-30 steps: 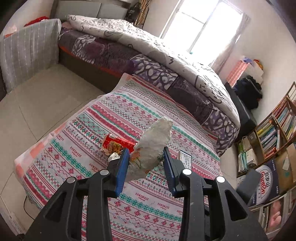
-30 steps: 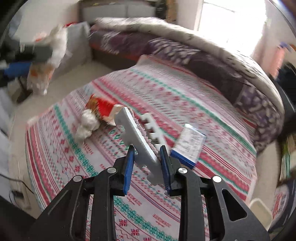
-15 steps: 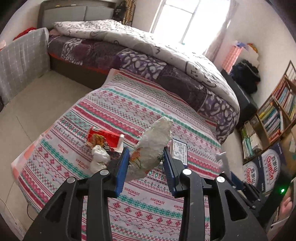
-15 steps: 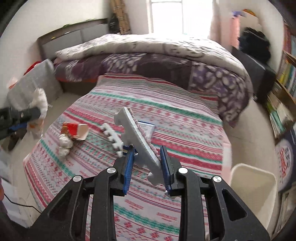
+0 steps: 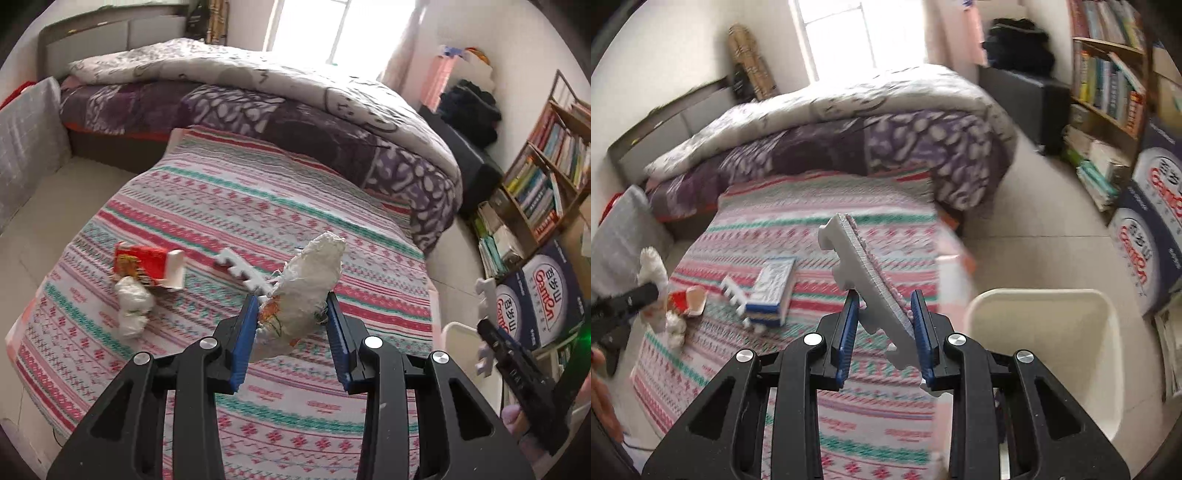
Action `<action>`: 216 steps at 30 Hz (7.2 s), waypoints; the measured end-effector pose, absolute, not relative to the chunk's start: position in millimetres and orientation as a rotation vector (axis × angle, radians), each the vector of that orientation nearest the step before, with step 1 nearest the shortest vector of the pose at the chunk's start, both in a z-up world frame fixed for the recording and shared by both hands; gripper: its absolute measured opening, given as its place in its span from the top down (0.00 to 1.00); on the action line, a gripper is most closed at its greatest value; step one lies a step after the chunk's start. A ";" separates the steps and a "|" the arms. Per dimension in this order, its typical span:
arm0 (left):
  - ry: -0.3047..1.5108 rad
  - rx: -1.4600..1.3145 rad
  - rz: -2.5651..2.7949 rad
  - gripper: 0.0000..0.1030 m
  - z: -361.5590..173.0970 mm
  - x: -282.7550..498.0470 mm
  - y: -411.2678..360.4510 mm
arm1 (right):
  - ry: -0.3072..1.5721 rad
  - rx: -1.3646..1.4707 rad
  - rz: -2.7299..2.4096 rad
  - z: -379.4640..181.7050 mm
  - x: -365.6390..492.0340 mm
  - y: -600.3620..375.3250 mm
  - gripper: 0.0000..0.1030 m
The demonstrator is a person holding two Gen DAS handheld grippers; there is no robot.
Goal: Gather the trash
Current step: 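Carry the tissue and toe separator over the white bin and open both grippers, then grasp another white tissue with the left gripper while the right moves to the red snack bag, then grasp the red snack bag with the right gripper, then carry the tissue and red snack bag over the bin and open both grippers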
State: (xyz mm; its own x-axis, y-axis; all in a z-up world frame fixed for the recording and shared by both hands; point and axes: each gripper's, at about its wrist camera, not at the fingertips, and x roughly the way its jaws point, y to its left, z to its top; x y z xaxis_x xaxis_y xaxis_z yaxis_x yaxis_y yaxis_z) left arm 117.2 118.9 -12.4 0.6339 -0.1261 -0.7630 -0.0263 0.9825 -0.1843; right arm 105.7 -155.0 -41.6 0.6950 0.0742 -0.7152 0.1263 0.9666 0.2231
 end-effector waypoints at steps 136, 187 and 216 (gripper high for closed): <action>0.877 -0.493 0.265 0.69 14.7 101.4 354.0 | 0.990 -0.487 0.664 -96.9 207.4 224.6 0.09; 0.827 -0.615 0.283 0.69 19.7 82.4 393.5 | 1.057 -0.243 0.559 -84.9 218.4 238.1 0.72; 0.848 -0.422 0.191 0.69 21.0 105.8 301.2 | 0.870 -0.046 0.337 -10.5 171.1 63.9 0.96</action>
State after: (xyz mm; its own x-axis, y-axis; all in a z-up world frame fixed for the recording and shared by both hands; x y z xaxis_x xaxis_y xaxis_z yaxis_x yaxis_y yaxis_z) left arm 105.8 301.2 21.0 0.6510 -0.0025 -0.7591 -0.3283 0.9007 -0.2844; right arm 171.1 63.9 -10.5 0.5956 0.2712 -0.7561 -0.3085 0.9463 0.0964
